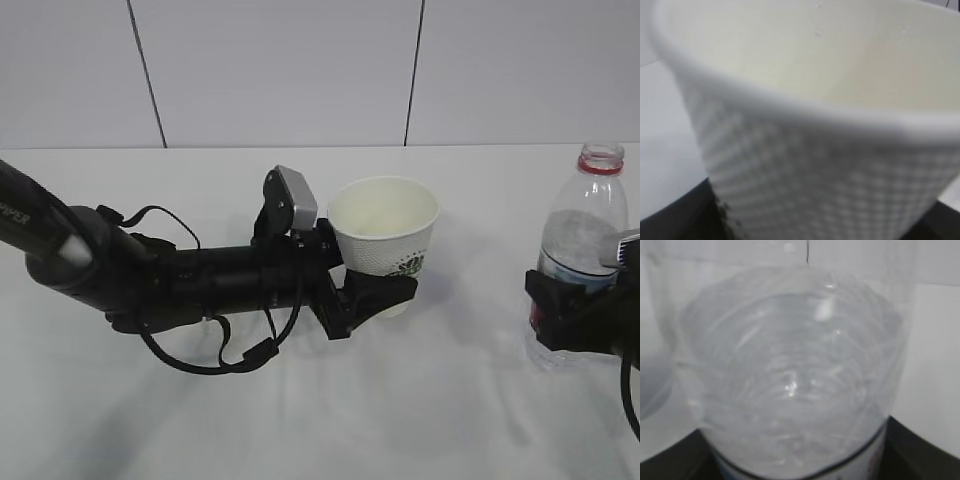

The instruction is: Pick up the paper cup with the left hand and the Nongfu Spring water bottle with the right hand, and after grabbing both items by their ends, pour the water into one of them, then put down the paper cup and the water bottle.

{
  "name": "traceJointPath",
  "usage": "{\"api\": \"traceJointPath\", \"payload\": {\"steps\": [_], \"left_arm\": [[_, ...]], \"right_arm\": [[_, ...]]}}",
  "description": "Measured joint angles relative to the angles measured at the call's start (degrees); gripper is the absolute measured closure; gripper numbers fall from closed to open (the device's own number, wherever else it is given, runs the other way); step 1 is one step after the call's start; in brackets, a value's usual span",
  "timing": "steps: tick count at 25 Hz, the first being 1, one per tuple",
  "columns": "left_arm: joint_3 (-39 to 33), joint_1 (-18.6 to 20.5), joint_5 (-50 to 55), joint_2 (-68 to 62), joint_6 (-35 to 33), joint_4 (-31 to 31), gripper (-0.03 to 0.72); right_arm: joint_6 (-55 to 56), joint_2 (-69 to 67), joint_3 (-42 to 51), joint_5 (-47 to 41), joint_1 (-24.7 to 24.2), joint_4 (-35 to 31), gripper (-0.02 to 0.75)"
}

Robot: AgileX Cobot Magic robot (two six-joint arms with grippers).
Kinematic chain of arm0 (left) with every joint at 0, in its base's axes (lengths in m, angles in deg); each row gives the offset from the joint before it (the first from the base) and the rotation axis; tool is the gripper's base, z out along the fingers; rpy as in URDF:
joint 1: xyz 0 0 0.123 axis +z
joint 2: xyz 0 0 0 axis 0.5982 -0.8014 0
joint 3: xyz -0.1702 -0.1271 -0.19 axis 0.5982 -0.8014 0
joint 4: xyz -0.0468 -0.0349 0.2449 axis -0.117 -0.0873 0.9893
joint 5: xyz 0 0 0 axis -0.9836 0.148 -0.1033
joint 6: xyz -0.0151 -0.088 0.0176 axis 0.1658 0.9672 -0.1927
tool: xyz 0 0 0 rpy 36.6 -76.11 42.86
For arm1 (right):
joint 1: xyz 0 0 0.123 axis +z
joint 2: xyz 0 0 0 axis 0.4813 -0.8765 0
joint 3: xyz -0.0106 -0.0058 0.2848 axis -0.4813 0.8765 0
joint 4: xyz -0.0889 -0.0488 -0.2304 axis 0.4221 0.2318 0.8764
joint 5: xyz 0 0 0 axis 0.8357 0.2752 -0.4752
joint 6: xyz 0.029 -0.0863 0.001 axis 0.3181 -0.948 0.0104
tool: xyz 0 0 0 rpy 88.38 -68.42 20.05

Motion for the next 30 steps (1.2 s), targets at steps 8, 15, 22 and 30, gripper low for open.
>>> {"api": "traceJointPath", "payload": {"steps": [8,15,22,30], "left_arm": [[0.00,-0.68,0.00,0.00,1.32,0.91,0.134],[0.00,-1.70,0.00,0.00,1.67,3.37,0.134],[0.00,-3.48,0.00,0.00,1.98,3.69,0.134],[0.00,-3.50,0.00,0.73,2.87,4.71,0.134]], "right_arm": [[0.23,6.18,0.36,-0.79,0.00,0.00,0.264],[0.95,11.53,0.71,-5.26,0.00,0.00,0.264],[0.95,15.00,0.80,-9.03,0.00,0.00,0.264],[0.95,18.22,0.94,-15.04,0.00,-1.10,0.264]]}}
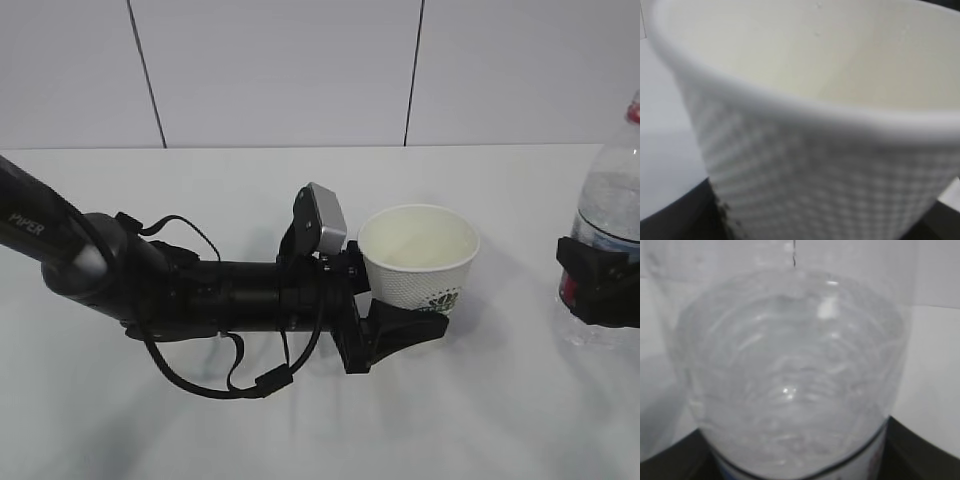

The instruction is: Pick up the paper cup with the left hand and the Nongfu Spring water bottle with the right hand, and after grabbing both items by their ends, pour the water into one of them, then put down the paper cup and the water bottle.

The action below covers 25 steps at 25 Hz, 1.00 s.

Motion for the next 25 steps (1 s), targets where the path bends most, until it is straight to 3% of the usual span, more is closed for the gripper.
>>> {"api": "traceJointPath", "payload": {"steps": [19,25], "left_arm": [[0.00,-0.24,0.00,1.71,1.07,3.40,0.134],[0.00,-3.81,4.05,1.71,1.26,1.95,0.135]], "right_arm": [[-0.39,9.39,0.26,-9.94,0.00,-0.70,0.264],[-2.55,9.39,0.26,-11.36,0.00,-0.83,0.264]]}}
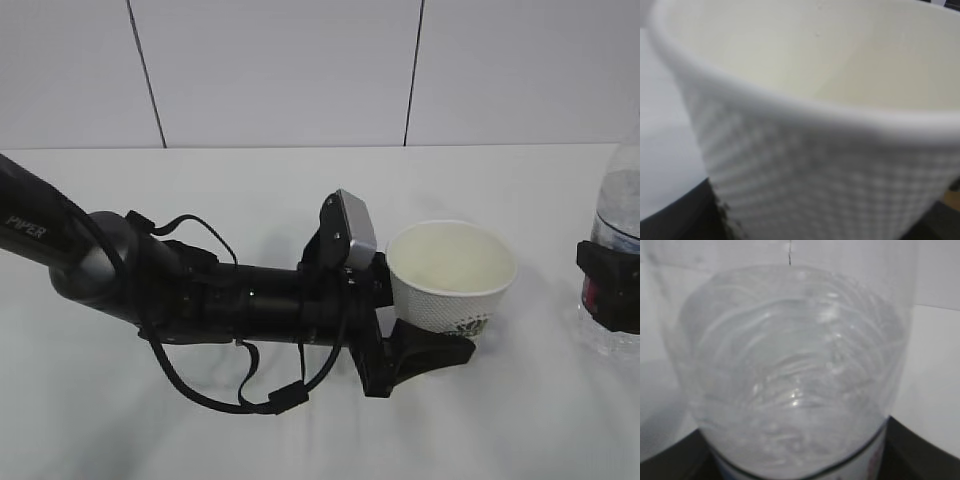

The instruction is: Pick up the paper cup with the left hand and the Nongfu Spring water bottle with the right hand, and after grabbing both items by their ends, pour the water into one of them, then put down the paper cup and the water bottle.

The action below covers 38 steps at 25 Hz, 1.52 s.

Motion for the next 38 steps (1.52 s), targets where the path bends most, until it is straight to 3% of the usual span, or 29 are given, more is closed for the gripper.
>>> {"api": "traceJointPath", "payload": {"steps": [5,18,38], "left_arm": [[0.00,-1.88,0.71,0.00,0.00,-1.30,0.135],[0.00,-1.87,0.81,0.00,0.75,-3.16,0.137],[0.00,-1.87,0.02,0.00,1.10,-1.80,0.137]], "right_arm": [[-2.15,0.00,0.00,-0.10,0.00,0.00,0.264],[-11.65,0.00,0.00,-0.10,0.00,0.00,0.264],[-36.10,0.00,0.04,2.65,0.00,-2.91,0.264]]}}
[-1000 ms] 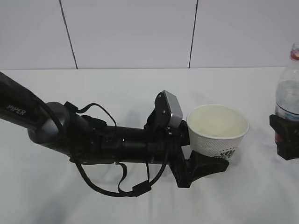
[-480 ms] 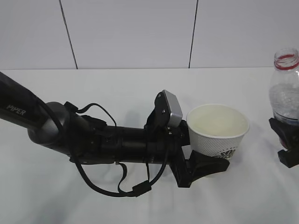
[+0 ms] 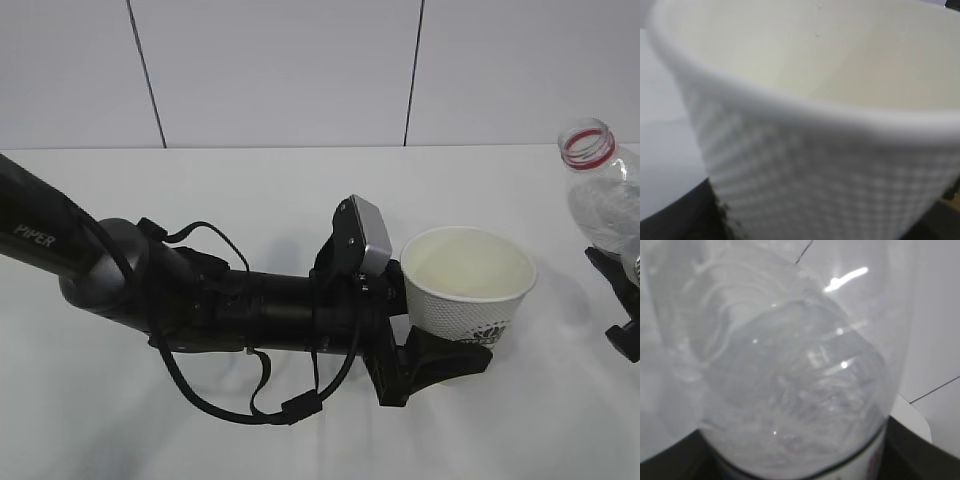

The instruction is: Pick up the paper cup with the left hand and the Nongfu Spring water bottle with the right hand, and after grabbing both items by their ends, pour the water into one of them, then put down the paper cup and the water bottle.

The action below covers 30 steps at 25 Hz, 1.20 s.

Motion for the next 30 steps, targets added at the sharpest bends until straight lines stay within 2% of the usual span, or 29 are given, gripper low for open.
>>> {"api": "traceJointPath", "payload": {"steps": [10,30], "left_arm": [[0.00,0.00,-0.40,0.00,0.00,0.38,0.137],[0.00,0.00,-0.53,0.00,0.00,0.42,0.137]], "right_arm": [[-5.84,0.00,0.09,1.50,0.00,-0.23,0.264],[-6.46,0.00,0.09,2.07,0.00,-0.12,0.264]]}}
